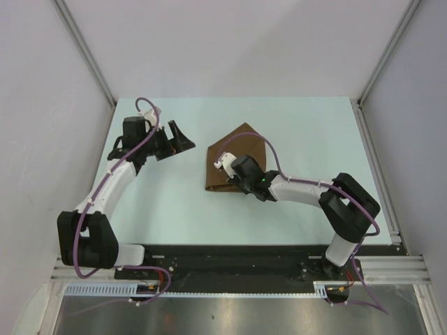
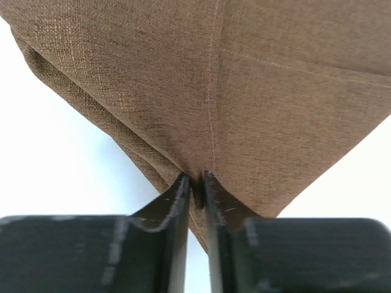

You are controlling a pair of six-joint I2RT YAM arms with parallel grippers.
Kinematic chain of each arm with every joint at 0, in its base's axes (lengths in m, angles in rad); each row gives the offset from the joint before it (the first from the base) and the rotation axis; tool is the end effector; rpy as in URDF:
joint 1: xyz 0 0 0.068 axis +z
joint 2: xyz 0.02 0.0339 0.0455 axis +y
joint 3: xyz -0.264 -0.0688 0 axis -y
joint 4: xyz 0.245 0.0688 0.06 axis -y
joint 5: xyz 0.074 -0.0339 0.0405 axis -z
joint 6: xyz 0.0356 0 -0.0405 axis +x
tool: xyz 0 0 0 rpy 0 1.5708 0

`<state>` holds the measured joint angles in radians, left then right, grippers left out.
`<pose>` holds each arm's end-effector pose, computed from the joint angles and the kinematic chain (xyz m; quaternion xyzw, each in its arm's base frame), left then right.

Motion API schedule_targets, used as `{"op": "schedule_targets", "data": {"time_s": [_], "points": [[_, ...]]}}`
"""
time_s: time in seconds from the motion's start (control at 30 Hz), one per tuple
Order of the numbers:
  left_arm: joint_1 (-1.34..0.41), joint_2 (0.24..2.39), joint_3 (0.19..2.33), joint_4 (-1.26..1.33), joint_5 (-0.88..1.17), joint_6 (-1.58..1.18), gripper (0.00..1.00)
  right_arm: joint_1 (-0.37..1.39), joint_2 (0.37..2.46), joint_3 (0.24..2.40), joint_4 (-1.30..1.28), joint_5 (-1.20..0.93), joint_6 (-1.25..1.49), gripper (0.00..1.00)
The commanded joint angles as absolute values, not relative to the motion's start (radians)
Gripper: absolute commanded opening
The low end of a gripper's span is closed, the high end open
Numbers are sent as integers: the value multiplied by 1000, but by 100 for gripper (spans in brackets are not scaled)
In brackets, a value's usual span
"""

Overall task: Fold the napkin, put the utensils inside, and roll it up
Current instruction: Fold the napkin

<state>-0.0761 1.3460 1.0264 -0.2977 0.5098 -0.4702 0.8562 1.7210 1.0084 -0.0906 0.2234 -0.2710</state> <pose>0.2961 -0.0400 0.2900 -0.0549 0.8658 -0.3355 0.3672 0.2416 0.2665 0.1815 -0.4570 0.8013 0.0084 0.3861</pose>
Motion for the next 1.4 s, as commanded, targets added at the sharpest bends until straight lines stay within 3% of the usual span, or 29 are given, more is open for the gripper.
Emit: {"op": "schedule_targets", "data": {"time_s": [0.0, 0.2, 0.33, 0.6, 0.87, 1.37], "points": [[-69, 1332, 1017, -261, 541, -472, 100, 859, 1683, 1017, -77, 238, -272, 24], [-69, 1333, 1015, -259, 543, -472, 100, 858, 1689, 1022, -68, 206, -259, 32], [-69, 1335, 1014, -258, 545, -474, 100, 854, 1692, 1026, -66, 207, -262, 15], [-69, 1336, 1012, -255, 548, -477, 100, 856, 1649, 1019, -71, 239, -264, 0], [-69, 1336, 1009, -249, 557, -483, 100, 851, 1608, 986, -95, 440, -252, 0], [-90, 1351, 993, -235, 558, -499, 99, 874, 1588, 902, -187, 502, -155, 0]]}}
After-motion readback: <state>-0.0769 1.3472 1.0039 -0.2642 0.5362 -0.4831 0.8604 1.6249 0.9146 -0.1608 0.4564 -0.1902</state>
